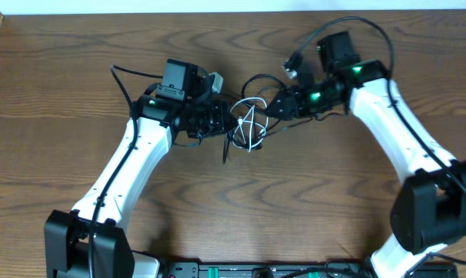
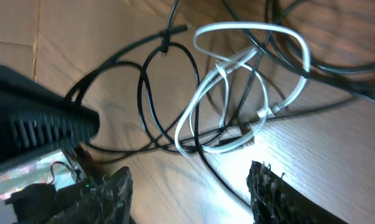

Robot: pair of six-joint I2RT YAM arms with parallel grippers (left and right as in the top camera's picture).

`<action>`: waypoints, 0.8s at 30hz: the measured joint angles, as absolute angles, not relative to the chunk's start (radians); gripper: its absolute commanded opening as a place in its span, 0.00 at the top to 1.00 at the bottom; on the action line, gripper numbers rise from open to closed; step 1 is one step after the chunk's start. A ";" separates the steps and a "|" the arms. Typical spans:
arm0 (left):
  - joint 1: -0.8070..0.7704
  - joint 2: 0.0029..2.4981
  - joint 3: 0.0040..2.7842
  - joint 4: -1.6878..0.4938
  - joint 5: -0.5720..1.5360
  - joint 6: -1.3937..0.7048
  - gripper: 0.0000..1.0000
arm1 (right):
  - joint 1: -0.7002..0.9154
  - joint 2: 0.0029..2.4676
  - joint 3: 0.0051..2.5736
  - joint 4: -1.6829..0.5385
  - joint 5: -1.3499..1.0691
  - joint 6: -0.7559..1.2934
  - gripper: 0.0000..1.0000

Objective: Untangle cables

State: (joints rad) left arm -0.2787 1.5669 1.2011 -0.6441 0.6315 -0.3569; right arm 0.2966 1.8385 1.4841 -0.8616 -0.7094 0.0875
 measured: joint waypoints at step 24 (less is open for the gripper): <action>-0.291 1.567 1.201 -0.743 0.391 -0.335 0.93 | 0.352 1.952 1.506 -0.812 -0.555 0.289 0.99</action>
